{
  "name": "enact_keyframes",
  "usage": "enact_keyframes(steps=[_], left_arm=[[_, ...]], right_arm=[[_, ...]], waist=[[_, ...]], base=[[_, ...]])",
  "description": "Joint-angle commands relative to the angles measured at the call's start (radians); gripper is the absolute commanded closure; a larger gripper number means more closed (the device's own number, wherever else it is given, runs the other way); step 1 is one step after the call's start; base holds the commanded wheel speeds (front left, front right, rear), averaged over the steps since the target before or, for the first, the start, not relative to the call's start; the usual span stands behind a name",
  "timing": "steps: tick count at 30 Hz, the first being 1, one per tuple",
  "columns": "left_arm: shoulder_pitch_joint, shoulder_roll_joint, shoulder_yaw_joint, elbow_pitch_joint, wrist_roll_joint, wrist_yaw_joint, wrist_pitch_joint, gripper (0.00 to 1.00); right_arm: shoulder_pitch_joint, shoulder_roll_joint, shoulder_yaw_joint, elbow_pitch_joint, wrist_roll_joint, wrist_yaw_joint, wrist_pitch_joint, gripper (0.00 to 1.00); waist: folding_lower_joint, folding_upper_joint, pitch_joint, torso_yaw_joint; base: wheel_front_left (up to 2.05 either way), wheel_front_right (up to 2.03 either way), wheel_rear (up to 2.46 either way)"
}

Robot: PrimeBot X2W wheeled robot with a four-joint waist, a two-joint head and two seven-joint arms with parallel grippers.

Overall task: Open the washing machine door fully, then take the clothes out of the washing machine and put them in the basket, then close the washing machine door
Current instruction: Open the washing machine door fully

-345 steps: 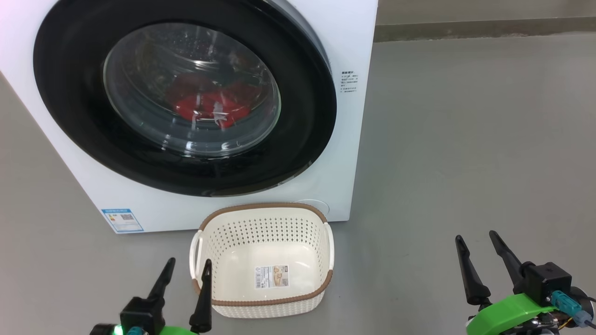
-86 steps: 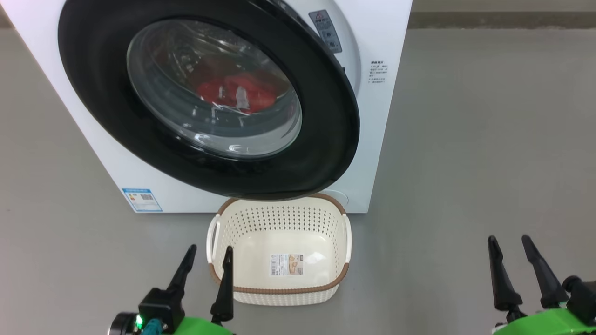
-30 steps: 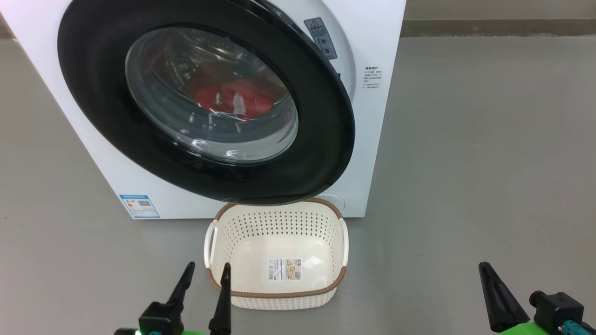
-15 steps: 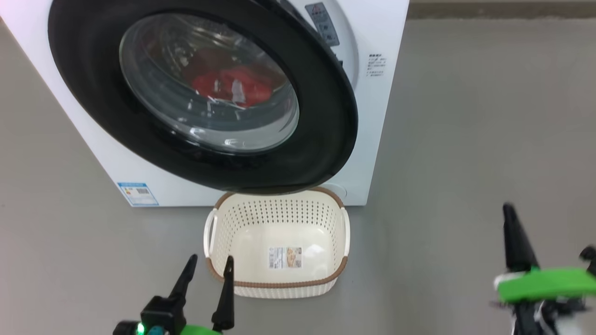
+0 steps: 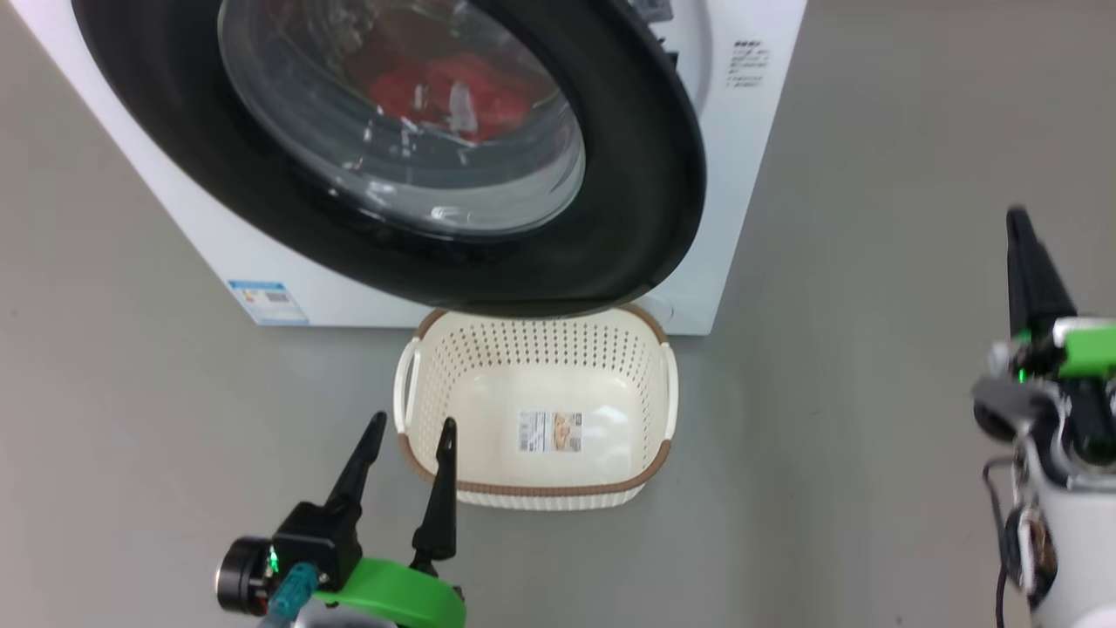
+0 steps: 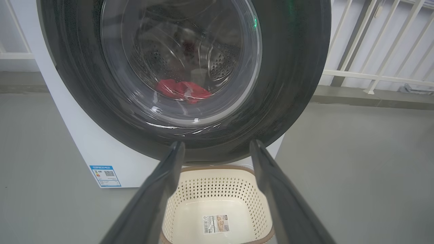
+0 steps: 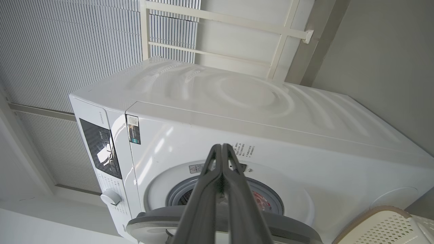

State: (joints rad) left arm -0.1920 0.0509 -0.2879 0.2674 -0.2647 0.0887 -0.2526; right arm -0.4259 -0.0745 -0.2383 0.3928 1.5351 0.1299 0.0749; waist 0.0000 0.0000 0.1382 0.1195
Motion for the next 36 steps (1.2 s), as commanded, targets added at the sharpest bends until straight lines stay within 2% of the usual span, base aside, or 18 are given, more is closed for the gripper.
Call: enact_keyframes(steps=[1, 8, 17, 26, 36], left_arm=[[-0.034, 0.006, 0.029, -0.028, 0.007, 0.004, -0.009, 0.00], [-0.071, 0.002, 0.013, -0.039, 0.007, 0.005, -0.009, 0.00], [-0.103, 0.000, -0.019, -0.057, -0.005, 0.013, -0.009, 0.00], [-0.133, 0.000, -0.064, -0.082, -0.033, 0.036, -0.009, 0.00], [-0.155, -0.001, -0.096, -0.099, -0.046, 0.055, -0.009, 0.00]], right_arm=[[-0.047, -0.013, 0.017, -0.015, 0.010, 0.001, 0.009, 1.00], [-0.211, -0.053, 0.052, 0.133, 0.036, 0.001, 0.108, 1.00], [-0.371, -0.051, 0.128, 0.291, 0.033, 0.001, 0.226, 1.00], [-0.493, -0.036, 0.178, 0.385, 0.027, 0.001, 0.300, 1.00], [-0.567, -0.020, 0.206, 0.422, 0.042, 0.001, 0.380, 1.00]], waist=[[0.0000, 0.0000, 0.023, 0.016], [0.0000, 0.0000, 0.075, 0.045], [0.0000, 0.0000, 0.124, 0.082], [0.0000, 0.0000, 0.175, 0.113], [0.0000, 0.0000, 0.199, 0.137]], base=[[0.00, 0.00, 0.00], [0.00, 0.00, 0.00], [0.00, 0.00, 0.00], [0.00, 0.00, 0.00], [0.00, 0.00, 0.00]])
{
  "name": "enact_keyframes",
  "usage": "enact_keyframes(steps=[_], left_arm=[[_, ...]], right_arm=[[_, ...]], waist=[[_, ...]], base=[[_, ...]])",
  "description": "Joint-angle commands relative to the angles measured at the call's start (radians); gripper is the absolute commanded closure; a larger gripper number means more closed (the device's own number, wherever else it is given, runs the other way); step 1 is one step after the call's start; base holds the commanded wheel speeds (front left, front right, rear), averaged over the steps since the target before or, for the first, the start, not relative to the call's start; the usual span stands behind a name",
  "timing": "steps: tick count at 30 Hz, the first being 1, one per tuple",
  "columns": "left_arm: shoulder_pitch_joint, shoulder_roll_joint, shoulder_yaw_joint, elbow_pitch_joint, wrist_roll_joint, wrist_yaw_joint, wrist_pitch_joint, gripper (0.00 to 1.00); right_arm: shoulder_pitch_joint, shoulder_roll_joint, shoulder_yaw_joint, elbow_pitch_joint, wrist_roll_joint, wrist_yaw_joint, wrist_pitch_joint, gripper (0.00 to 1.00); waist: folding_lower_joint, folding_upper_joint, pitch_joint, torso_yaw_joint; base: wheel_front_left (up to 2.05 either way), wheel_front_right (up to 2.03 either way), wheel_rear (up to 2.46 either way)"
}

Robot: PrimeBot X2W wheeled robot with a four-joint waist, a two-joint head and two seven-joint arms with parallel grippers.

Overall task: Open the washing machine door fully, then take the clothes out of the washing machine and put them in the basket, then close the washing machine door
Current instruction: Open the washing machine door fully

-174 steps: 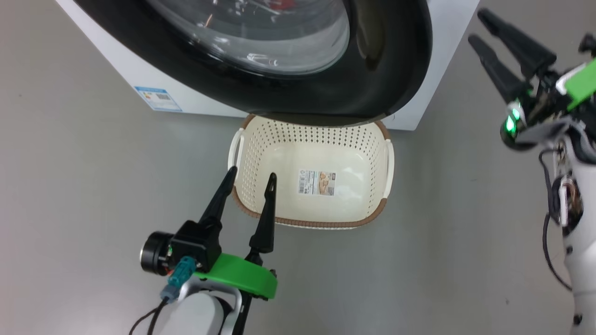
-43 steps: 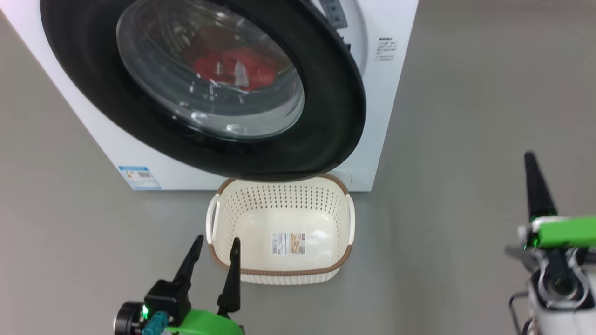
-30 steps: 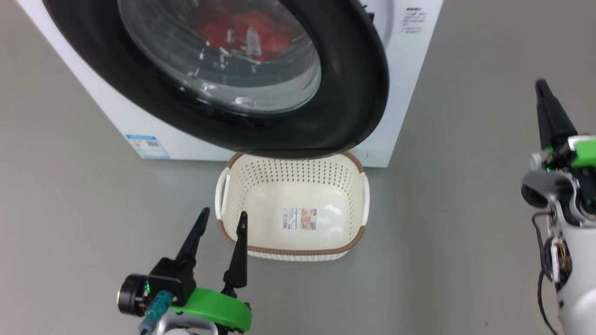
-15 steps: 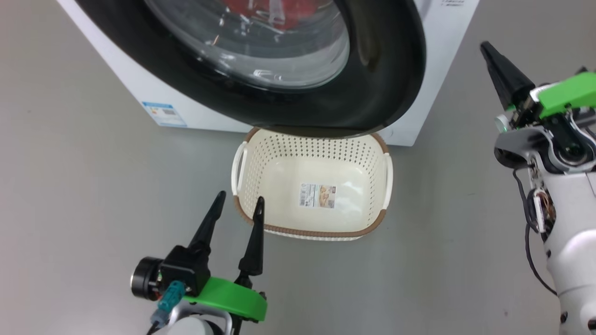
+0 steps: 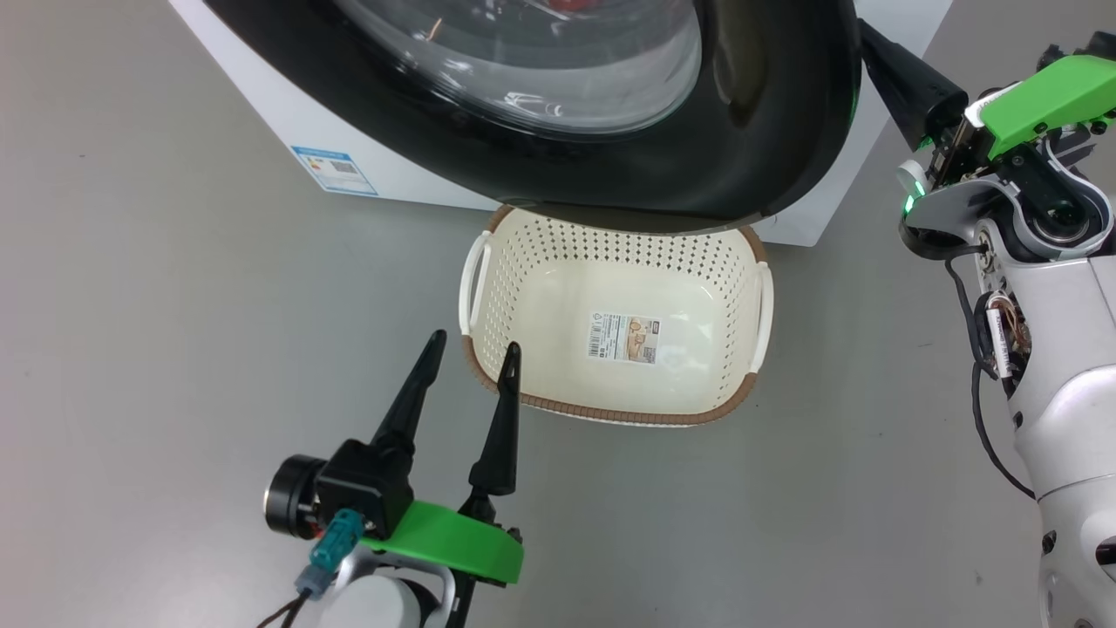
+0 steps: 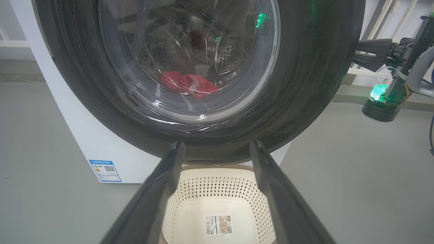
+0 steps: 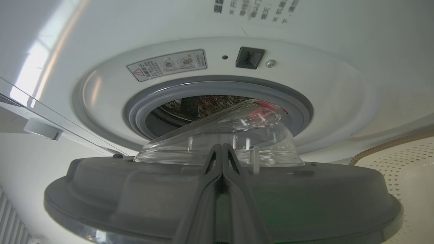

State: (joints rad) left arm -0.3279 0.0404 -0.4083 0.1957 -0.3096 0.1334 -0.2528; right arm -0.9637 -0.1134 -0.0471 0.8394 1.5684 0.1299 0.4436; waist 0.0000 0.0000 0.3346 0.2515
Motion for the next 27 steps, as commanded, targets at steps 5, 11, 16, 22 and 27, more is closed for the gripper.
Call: enact_keyframes(steps=[5, 11, 16, 22, 27], left_arm=[[-0.023, 0.010, 0.020, -0.031, -0.006, 0.014, -0.009, 0.00], [-0.021, 0.010, 0.019, -0.029, -0.009, 0.016, -0.009, 0.00], [-0.020, 0.010, 0.020, -0.021, -0.009, 0.015, -0.009, 0.00], [-0.016, 0.010, 0.023, -0.008, -0.010, 0.013, -0.009, 0.00], [-0.009, 0.010, 0.025, 0.005, -0.010, 0.011, -0.009, 0.00]], right_arm=[[-0.030, 0.018, 0.016, -0.027, 0.018, 0.001, 0.041, 1.00], [-0.016, 0.020, 0.021, -0.028, 0.030, 0.001, 0.088, 1.00], [0.003, 0.024, 0.028, -0.033, 0.041, 0.001, 0.134, 1.00], [0.041, 0.032, 0.040, -0.040, 0.053, 0.001, 0.190, 1.00], [0.083, 0.043, 0.058, -0.056, 0.063, 0.001, 0.235, 1.00]], waist=[[0.0000, 0.0000, 0.003, 0.012], [0.0000, 0.0000, -0.001, 0.012], [0.0000, 0.0000, -0.009, 0.009], [0.0000, 0.0000, -0.026, 0.003], [0.0000, 0.0000, -0.050, -0.002]], base=[[0.00, 0.00, 0.00], [0.00, 0.00, 0.00], [0.00, 0.00, 0.00], [0.00, 0.00, 0.00], [0.00, 0.00, 0.00]])
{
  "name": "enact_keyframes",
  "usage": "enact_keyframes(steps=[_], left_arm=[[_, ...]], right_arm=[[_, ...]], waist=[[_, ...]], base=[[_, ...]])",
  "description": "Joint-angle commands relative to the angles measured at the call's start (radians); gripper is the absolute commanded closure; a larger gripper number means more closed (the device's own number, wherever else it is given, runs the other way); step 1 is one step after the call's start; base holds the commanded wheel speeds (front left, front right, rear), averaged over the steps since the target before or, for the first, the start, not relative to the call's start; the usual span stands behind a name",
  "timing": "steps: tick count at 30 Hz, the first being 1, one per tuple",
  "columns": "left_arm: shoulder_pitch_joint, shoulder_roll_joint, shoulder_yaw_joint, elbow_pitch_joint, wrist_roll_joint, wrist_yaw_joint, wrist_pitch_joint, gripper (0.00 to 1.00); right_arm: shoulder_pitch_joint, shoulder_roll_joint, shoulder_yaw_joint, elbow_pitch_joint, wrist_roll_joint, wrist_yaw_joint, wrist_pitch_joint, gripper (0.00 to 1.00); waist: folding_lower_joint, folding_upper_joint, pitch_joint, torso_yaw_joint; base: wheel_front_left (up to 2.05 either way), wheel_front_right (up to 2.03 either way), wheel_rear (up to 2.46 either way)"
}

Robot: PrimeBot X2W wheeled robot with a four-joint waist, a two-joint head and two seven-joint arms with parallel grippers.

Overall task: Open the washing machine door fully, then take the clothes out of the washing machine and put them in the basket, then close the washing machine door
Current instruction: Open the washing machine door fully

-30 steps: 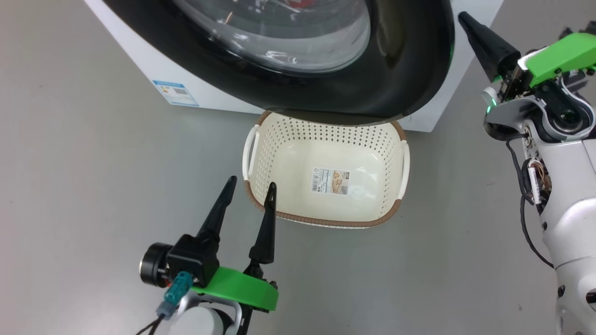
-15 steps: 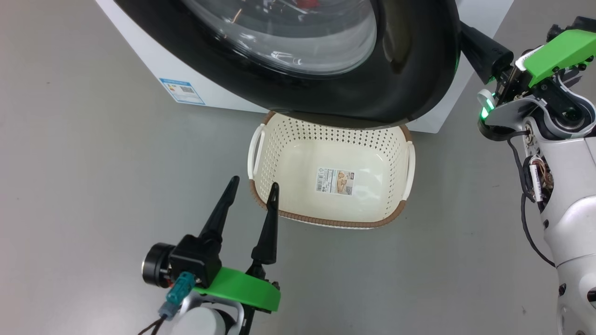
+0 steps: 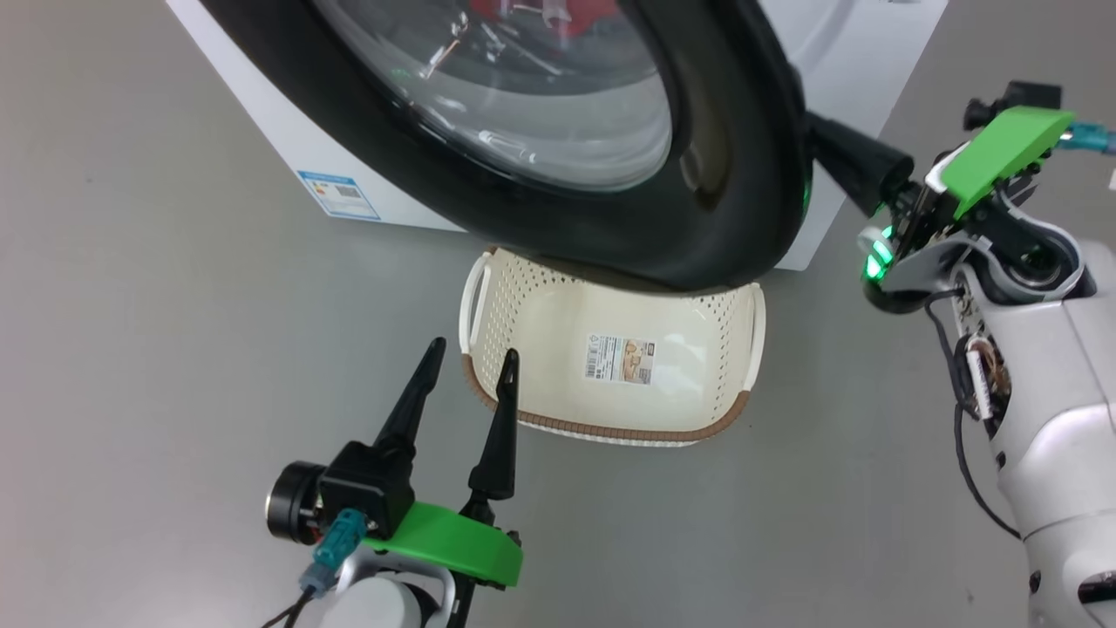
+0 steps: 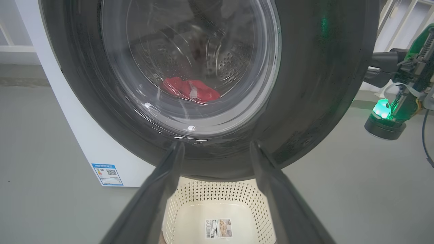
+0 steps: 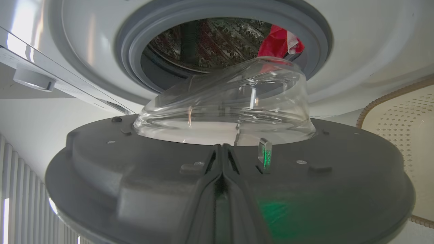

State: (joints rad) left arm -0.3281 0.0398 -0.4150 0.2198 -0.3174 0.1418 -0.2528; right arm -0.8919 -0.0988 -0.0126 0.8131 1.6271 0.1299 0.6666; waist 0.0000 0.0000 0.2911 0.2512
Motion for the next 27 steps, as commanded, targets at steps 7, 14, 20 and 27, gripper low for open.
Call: enact_keyframes(steps=[7, 14, 20, 27], left_arm=[[0.006, 0.010, 0.040, -0.003, 0.001, -0.005, -0.009, 0.00], [0.032, 0.010, 0.061, 0.013, 0.011, -0.014, -0.009, 0.00], [0.057, 0.010, 0.072, 0.024, 0.021, -0.022, -0.009, 0.00], [0.078, 0.010, 0.081, 0.035, 0.032, -0.033, -0.009, 0.00]], right_arm=[[0.074, 0.041, 0.052, -0.065, 0.022, 0.001, 0.051, 1.00], [0.149, 0.047, 0.096, -0.108, 0.049, 0.001, 0.072, 1.00], [0.209, 0.048, 0.179, -0.147, 0.114, 0.001, 0.070, 1.00], [0.259, 0.048, 0.281, -0.191, 0.175, 0.001, 0.043, 1.00]], waist=[[0.0000, 0.0000, -0.039, -0.004], [0.0000, 0.0000, -0.077, -0.001], [0.0000, 0.0000, -0.108, 0.000], [0.0000, 0.0000, -0.132, 0.000]], base=[[0.00, 0.00, 0.00], [0.00, 0.00, 0.00], [0.00, 0.00, 0.00], [0.00, 0.00, 0.00]])
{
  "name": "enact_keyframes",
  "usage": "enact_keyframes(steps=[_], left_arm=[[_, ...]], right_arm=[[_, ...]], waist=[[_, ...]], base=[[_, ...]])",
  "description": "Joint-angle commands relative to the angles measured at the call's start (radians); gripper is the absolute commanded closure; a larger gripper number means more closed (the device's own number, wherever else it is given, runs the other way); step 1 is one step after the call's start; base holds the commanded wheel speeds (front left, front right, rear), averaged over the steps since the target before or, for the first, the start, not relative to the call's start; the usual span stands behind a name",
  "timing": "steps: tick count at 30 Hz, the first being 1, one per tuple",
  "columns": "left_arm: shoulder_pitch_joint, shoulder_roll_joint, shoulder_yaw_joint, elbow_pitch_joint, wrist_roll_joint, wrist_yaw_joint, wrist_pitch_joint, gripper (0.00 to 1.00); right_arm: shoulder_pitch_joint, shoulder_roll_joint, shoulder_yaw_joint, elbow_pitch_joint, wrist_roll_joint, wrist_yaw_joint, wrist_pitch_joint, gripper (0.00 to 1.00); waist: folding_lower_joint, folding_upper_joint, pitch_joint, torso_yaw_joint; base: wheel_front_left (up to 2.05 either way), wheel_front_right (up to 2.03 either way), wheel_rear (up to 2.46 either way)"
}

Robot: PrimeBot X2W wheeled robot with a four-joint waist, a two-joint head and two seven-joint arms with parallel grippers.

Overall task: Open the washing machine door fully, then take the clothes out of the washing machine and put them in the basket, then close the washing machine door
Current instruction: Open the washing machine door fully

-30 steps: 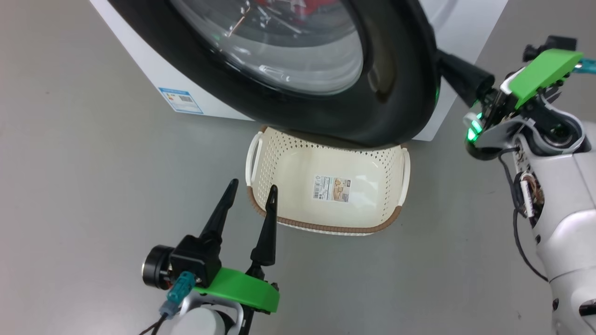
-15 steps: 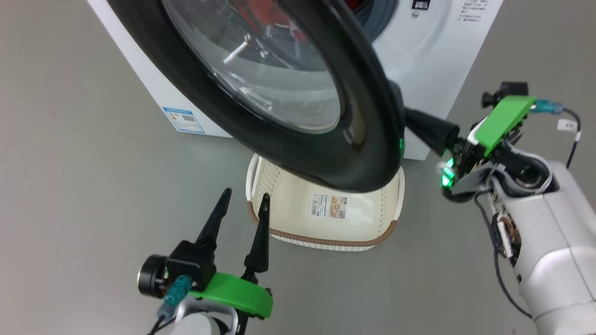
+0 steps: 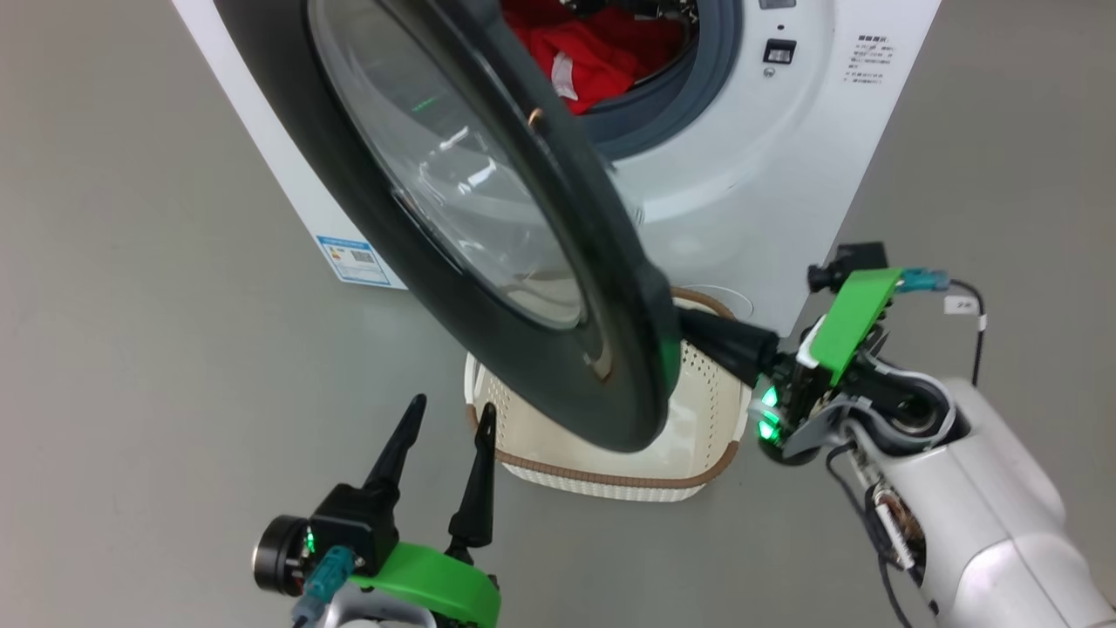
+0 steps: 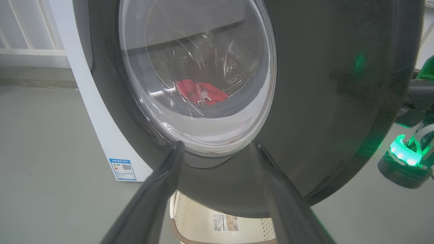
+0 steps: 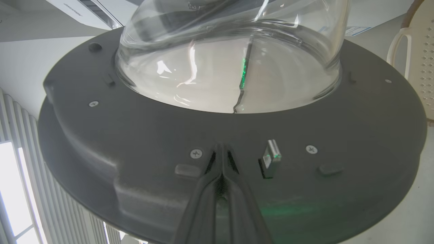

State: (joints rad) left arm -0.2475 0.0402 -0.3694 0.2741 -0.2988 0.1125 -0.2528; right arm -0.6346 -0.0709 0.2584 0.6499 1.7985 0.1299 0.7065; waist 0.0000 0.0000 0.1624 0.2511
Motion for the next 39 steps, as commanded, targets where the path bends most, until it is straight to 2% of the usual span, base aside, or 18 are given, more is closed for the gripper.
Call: enact_keyframes(steps=[1, 11, 18, 25, 34, 35, 36, 37, 38, 39], left_arm=[[0.001, 0.010, 0.037, -0.018, 0.015, -0.006, -0.009, 0.00], [0.025, 0.010, 0.049, -0.014, 0.018, -0.011, -0.009, 0.00], [0.032, 0.010, 0.055, -0.014, 0.020, -0.012, -0.009, 0.00], [0.036, 0.010, 0.062, -0.013, 0.022, -0.014, -0.009, 0.00], [0.047, 0.010, 0.081, -0.004, 0.028, -0.019, -0.009, 0.00], [0.049, 0.010, 0.082, -0.002, 0.029, -0.021, -0.009, 0.00], [0.049, 0.010, 0.082, -0.001, 0.031, -0.023, -0.009, 0.00], [0.050, 0.010, 0.084, 0.001, 0.032, -0.025, -0.009, 0.00], [0.050, 0.010, 0.086, 0.003, 0.033, -0.026, -0.009, 0.00], [0.051, 0.010, 0.088, 0.005, 0.034, -0.028, -0.009, 0.00]], right_arm=[[0.009, 0.020, 0.026, -0.034, 0.013, 0.001, -0.001, 1.00], [0.063, 0.021, 0.152, -0.081, 0.098, 0.001, -0.046, 1.00], [0.085, 0.021, 0.176, -0.101, 0.117, 0.001, -0.094, 1.00], [0.143, 0.021, 0.108, -0.139, 0.132, 0.001, -0.155, 1.00], [0.295, 0.014, -0.039, -0.251, 0.078, 0.001, -0.242, 1.00], [0.316, 0.013, -0.054, -0.264, 0.066, 0.001, -0.257, 0.87], [0.337, 0.012, -0.066, -0.277, 0.049, 0.001, -0.273, 0.58], [0.356, 0.010, -0.073, -0.293, 0.030, 0.001, -0.284, 0.24], [0.378, 0.010, -0.086, -0.309, 0.017, 0.001, -0.298, 0.05], [0.399, 0.011, -0.098, -0.323, 0.005, 0.001, -0.316, 0.00]], waist=[[0.0000, 0.0000, -0.006, 0.001], [0.0000, 0.0000, -0.036, 0.004], [0.0000, 0.0000, -0.048, -0.005], [0.0000, 0.0000, -0.058, -0.020], [0.0000, 0.0000, -0.075, -0.051], [0.0000, 0.0000, -0.077, -0.054], [0.0000, 0.0000, -0.078, -0.057], [0.0000, 0.0000, -0.079, -0.060], [0.0000, 0.0000, -0.082, -0.063], [0.0000, 0.0000, -0.083, -0.065]], base=[[0.00, 0.00, 0.00], [0.00, 0.00, 0.00], [0.00, 0.00, 0.00], [0.00, 0.00, 0.00], [0.00, 0.00, 0.00], [0.00, 0.00, 0.00], [0.00, 0.00, 0.00], [0.00, 0.00, 0.00], [0.00, 0.00, 0.00], [0.00, 0.00, 0.00]])
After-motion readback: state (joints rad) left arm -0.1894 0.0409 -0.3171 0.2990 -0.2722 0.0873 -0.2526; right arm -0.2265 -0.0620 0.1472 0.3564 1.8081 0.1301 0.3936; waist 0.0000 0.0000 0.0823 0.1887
